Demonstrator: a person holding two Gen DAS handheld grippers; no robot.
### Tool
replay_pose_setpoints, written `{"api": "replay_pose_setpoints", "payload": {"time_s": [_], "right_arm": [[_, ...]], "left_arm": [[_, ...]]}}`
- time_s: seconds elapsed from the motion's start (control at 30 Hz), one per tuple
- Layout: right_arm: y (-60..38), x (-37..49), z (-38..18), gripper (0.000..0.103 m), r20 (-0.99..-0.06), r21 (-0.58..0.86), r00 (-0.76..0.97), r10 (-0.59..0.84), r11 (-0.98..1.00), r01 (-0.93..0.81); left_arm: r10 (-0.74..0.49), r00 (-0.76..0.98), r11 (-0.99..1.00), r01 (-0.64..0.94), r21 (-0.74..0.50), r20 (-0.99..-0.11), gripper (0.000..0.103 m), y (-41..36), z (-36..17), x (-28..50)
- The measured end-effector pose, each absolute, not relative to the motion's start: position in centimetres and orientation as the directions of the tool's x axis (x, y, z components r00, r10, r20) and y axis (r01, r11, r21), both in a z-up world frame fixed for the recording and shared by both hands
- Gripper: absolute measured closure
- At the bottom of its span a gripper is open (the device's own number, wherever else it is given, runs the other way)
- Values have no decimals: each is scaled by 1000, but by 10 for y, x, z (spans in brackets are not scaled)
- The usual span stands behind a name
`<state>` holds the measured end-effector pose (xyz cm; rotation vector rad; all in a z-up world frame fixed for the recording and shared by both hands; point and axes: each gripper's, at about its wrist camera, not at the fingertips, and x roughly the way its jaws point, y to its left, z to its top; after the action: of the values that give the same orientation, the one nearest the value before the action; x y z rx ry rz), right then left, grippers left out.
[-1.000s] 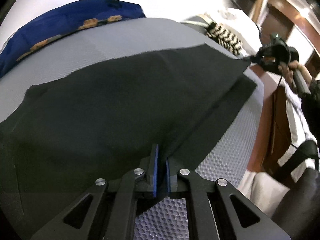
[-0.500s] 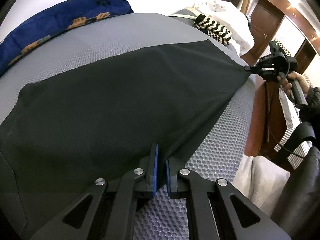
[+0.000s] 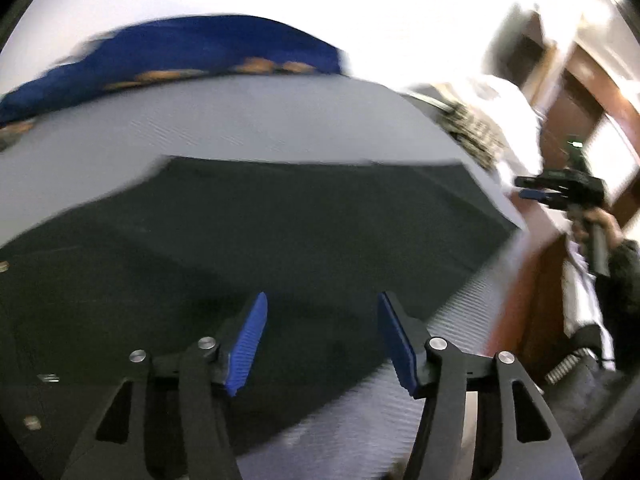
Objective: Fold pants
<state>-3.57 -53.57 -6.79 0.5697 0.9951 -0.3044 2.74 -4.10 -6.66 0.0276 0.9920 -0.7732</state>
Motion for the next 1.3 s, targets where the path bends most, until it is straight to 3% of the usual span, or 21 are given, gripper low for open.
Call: {"api": "replay_pose_setpoints", "payload": {"time_s": [0.1, 0.23, 0.43, 0.57, 0.73, 0.77, 0.8, 0.9, 1.0, 1.17, 1.23, 1.3], "right_arm": [[-466, 31, -70, 62, -822, 398, 519, 234, 888, 231], [-359, 114, -90, 62, -775, 525, 362, 517, 847, -85], [-226, 195, -112, 62, -776, 548, 115, 621, 753, -364], [-183, 221, -125, 62, -786, 545, 26, 617, 713, -441], [-155, 234, -143, 63, -815, 528, -65, 576, 692, -493], [-156, 235, -141, 67, -807, 535, -63, 587, 682, -499], [-158, 234, -139, 93, -790, 559, -79, 608, 661, -501], [-165, 239, -127, 94, -756, 584, -23, 654, 658, -476], [-158, 241, -137, 96, -803, 514, 21, 596, 709, -482], [-157, 245, -147, 93, -805, 512, 60, 590, 743, -432], [-163, 242, -137, 70, -815, 496, 74, 574, 759, -423], [-178, 234, -120, 68, -810, 469, 152, 566, 782, -410]], "left_arm": [[-506, 400, 827, 475, -300, -764, 44, 1, -69, 48], [-428, 497, 899, 323, -297, -755, 44, 55, -72, 63], [-379, 524, 925, 227, -304, -763, 44, 101, -89, 70], [-424, 525, 905, 221, -363, -738, 47, 114, -96, 73], [-462, 514, 884, 196, -425, -723, 64, 134, -104, 77], [-476, 510, 875, 197, -442, -717, 65, 136, -105, 78], [-485, 506, 870, 199, -450, -713, 66, 139, -105, 77], [-492, 504, 867, 208, -453, -710, 66, 143, -106, 79], [-491, 508, 867, 211, -451, -708, 66, 144, -107, 78], [-441, 502, 897, 219, -383, -744, 66, 135, -99, 77], [-403, 520, 915, 246, -320, -753, 66, 121, -87, 75], [-415, 532, 908, 299, -295, -738, 66, 105, -78, 73]]}}
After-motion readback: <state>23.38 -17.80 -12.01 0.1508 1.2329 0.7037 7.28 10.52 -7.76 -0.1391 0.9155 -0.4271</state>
